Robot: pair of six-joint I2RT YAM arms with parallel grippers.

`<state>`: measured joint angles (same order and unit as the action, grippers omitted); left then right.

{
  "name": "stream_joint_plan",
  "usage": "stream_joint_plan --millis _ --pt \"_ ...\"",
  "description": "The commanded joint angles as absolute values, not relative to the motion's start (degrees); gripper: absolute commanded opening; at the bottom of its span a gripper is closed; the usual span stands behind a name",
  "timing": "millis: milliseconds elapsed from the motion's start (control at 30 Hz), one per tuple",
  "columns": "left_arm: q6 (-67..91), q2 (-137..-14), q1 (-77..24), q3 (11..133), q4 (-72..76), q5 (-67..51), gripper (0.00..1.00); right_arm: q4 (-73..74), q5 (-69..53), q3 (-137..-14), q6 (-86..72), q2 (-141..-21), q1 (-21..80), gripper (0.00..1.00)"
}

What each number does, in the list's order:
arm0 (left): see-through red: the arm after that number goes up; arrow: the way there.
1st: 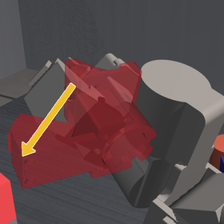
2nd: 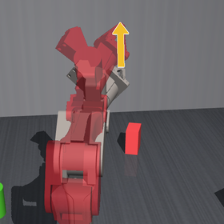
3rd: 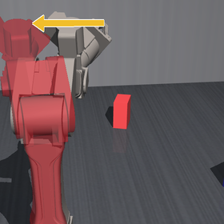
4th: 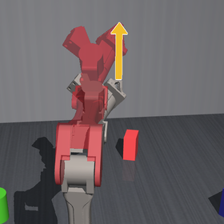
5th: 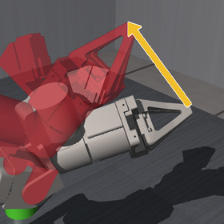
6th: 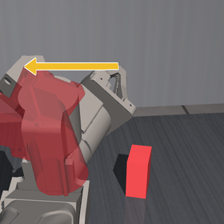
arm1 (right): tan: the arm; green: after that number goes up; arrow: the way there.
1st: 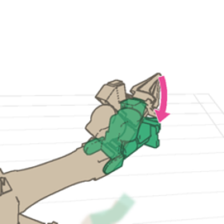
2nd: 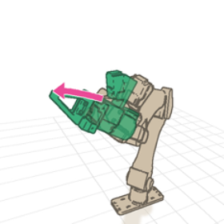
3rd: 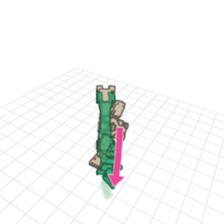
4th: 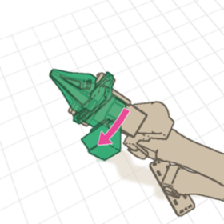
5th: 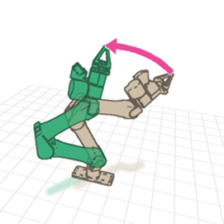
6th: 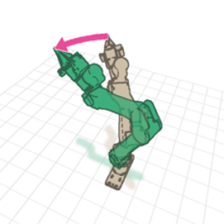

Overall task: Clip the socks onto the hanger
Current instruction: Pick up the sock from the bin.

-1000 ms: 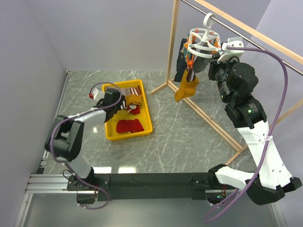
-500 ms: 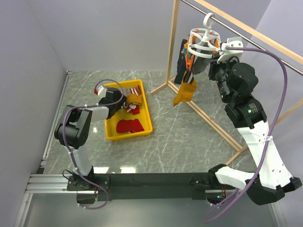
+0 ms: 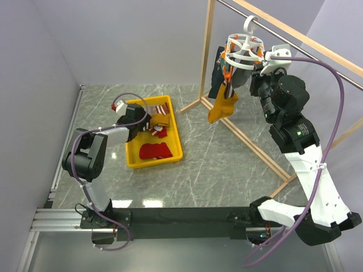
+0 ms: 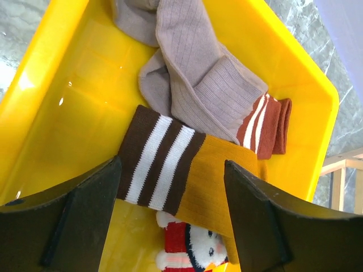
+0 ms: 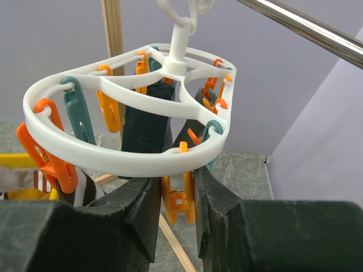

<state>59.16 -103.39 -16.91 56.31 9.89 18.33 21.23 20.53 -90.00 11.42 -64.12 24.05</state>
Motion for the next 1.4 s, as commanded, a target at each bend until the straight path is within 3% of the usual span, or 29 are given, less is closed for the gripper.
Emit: stream_joint_plan --millis 0,667,867,967,1067,1100,1133,1367 --pt "55.9 -100.0 -17.7 57.5 9.1 20.2 0.79 20.2 20.9 -92.3 11.3 -64.2 23.6 0.03" --pt "59.7 -106.5 -18.4 58.4 5.8 20.1 0.76 21.1 21.0 -93.4 11.2 -64.7 23.6 0.02" --pt "60.7 -107.5 -18.4 57.7 8.2 19.2 0.61 20.7 21.4 -93.6 12.0 -64.7 23.6 0.02" --pt "60.3 -107.8 -18.4 57.5 9.3 19.1 0.45 20.5 21.6 -93.4 12.3 -64.9 23.5 0.02" --pt "57.4 -107.8 -18.3 57.0 13.0 18.3 0.25 20.0 21.9 -93.2 12.7 -64.6 23.6 0.02" --pt "55.4 -107.8 -18.2 57.0 14.1 18.3 0.09 20.0 22.0 -92.9 13.0 -64.4 23.6 0.02" --pt "54.4 -107.8 -18.2 57.4 14.2 18.4 0.01 19.9 22.2 -92.6 13.1 -64.3 23.6 0.02" --pt "43.4 -100.3 -17.8 57.0 15.8 15.6 0.0 19.4 22.7 -92.1 13.4 -63.6 23.6 0.02"
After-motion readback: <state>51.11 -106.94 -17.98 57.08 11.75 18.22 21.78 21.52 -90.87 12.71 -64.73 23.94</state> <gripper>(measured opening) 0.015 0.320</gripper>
